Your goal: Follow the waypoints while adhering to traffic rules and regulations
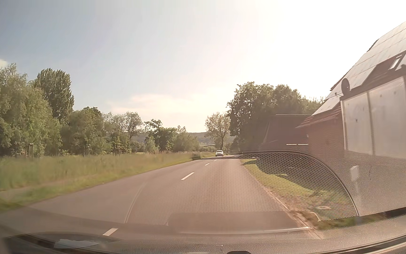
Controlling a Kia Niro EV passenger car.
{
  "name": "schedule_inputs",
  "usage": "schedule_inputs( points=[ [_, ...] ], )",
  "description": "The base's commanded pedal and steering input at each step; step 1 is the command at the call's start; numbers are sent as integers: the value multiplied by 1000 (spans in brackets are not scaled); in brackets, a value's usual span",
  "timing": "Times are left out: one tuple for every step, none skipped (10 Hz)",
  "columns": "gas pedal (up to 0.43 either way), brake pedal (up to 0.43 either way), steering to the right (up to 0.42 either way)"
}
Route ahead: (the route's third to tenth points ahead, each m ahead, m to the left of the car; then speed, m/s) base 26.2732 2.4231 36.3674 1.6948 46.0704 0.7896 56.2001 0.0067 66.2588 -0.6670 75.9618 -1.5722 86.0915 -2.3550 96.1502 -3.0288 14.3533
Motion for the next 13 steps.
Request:
schedule_inputs(
  points=[
    [209, 0, 9],
    [209, 0, 8],
    [209, 0, 8],
    [209, 0, 9],
    [209, 0, 11],
    [209, 0, 11],
    [209, 0, 11],
    [209, 0, 11],
    [209, 0, 11],
    [209, 0, 11],
    [209, 0, 11],
    [209, 0, 11],
    [209, 0, 11]
  ],
)
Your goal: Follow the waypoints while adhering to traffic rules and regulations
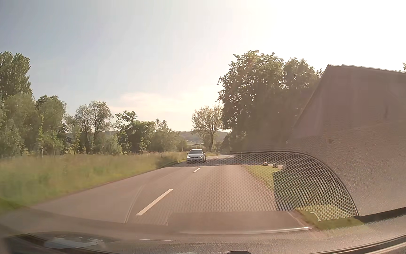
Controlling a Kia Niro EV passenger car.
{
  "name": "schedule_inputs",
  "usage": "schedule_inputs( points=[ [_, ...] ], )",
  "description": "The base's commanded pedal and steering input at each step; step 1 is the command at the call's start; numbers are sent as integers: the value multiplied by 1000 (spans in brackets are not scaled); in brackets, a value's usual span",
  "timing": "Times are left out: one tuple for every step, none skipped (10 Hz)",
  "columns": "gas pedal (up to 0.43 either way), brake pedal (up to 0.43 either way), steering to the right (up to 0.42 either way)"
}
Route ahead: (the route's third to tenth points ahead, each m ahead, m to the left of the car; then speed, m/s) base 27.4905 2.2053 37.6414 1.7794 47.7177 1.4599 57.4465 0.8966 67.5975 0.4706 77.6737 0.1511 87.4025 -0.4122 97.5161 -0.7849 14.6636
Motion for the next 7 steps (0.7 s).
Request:
schedule_inputs(
  points=[
    [209, 0, 11],
    [209, 0, 11],
    [209, 0, 10],
    [209, 0, 9],
    [209, 0, 8],
    [209, 0, 8],
    [209, 0, 7]
  ],
)
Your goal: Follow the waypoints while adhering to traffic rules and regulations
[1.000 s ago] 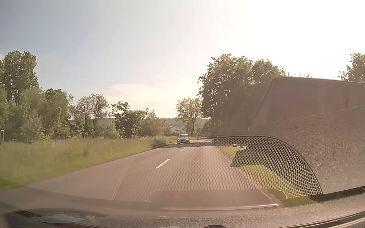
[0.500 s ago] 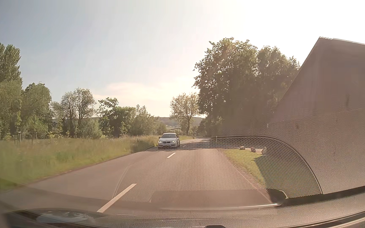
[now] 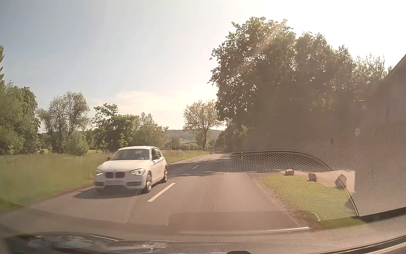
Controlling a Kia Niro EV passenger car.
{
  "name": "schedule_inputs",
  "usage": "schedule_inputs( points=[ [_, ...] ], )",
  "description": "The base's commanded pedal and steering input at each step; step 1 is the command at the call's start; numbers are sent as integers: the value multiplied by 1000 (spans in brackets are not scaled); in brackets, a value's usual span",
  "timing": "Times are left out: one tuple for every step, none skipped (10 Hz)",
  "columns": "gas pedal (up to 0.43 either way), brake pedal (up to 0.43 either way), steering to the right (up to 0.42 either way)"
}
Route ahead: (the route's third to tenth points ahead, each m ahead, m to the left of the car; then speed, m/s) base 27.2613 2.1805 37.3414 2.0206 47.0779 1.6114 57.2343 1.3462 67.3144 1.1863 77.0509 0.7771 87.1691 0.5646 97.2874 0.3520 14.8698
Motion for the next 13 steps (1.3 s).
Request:
schedule_inputs(
  points=[
    [209, 0, 7],
    [209, 0, 6],
    [209, 0, 5],
    [209, 0, 5],
    [209, 0, 4],
    [189, 0, 4],
    [169, 0, 4],
    [157, 0, 4],
    [150, 0, 4],
    [138, 0, 4],
    [138, 0, 3],
    [130, 0, 3],
    [130, 0, 2]
  ],
)
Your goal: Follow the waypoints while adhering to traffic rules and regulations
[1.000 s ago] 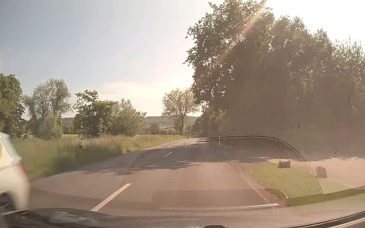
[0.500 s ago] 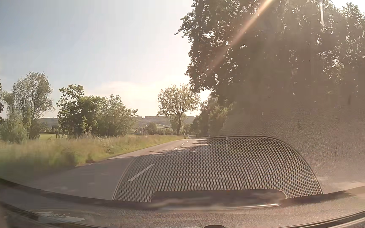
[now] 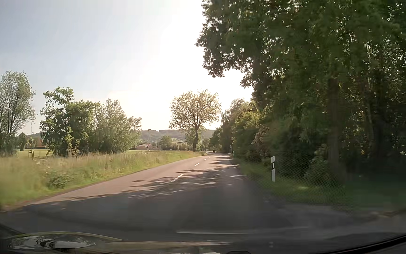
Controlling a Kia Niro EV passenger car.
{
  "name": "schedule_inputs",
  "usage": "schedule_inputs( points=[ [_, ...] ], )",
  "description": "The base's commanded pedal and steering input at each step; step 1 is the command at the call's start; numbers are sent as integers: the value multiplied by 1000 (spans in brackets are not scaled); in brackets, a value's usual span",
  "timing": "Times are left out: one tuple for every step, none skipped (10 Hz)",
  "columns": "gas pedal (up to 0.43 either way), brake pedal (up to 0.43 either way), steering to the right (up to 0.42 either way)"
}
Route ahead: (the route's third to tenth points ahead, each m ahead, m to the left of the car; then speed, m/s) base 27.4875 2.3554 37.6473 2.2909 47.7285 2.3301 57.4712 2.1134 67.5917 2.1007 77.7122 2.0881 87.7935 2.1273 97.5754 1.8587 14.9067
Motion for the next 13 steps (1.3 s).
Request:
schedule_inputs(
  points=[
    [138, 0, 1],
    [150, 0, 0],
    [169, 0, -1],
    [177, 0, -1],
    [189, 0, -2],
    [197, 0, -2],
    [197, 0, -3],
    [197, 0, -3],
    [197, 0, -2],
    [197, 0, -2],
    [197, 0, -1],
    [197, 0, -1],
    [197, 0, 0]
  ],
)
